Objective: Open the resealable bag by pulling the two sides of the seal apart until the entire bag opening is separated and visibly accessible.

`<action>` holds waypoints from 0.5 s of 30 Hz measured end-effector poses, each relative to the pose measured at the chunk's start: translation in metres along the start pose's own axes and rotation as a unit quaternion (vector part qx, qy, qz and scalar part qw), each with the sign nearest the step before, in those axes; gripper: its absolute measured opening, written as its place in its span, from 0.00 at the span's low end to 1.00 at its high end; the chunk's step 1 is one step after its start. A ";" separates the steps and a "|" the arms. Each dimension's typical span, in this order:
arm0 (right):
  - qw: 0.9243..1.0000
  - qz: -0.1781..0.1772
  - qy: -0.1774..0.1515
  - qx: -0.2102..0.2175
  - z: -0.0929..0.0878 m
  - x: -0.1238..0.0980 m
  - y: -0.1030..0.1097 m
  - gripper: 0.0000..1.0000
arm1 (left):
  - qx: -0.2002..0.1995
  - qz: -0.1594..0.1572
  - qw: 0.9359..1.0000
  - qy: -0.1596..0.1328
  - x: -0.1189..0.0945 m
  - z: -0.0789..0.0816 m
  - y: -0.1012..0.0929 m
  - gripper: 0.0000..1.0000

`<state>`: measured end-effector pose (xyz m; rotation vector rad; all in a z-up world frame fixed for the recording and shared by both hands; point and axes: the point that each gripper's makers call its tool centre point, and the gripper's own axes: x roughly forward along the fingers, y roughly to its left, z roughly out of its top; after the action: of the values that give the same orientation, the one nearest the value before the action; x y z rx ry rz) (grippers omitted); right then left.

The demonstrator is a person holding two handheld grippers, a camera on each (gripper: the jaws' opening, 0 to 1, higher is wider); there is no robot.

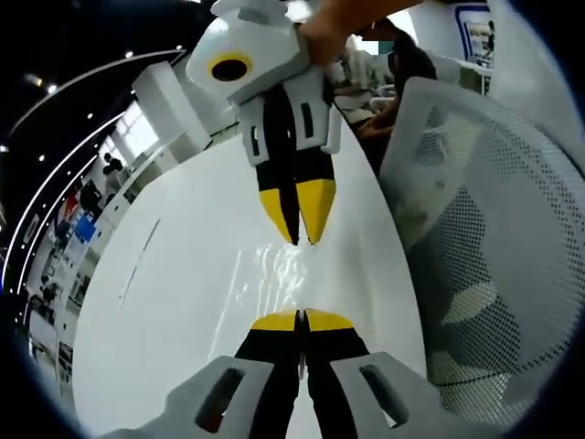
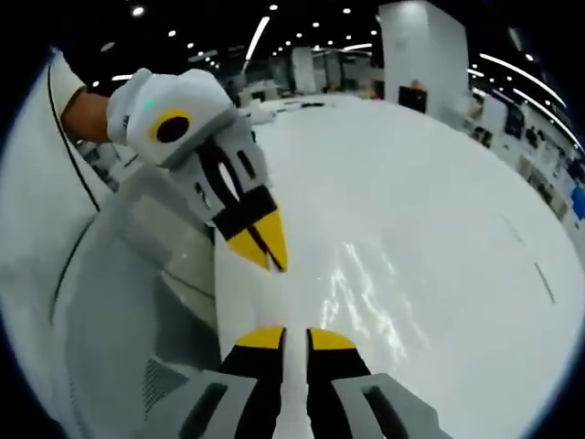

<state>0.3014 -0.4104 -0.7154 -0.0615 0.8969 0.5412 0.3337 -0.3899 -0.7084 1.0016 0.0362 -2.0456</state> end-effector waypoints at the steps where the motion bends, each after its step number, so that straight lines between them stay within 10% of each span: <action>1: 1.000 0.007 0.005 0.012 -0.003 0.001 0.002 0.03 | -0.001 -0.001 1.000 -0.003 0.000 0.001 0.000 0.00; 15: 1.000 0.001 -0.001 0.017 -0.002 0.012 -0.002 0.03 | 0.002 -0.026 0.999 -0.020 0.003 -0.007 -0.010 0.00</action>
<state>0.3066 -0.4082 -0.7261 -0.0300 0.9036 0.5284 0.3304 -0.3829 -0.7177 0.9718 0.0385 -2.1126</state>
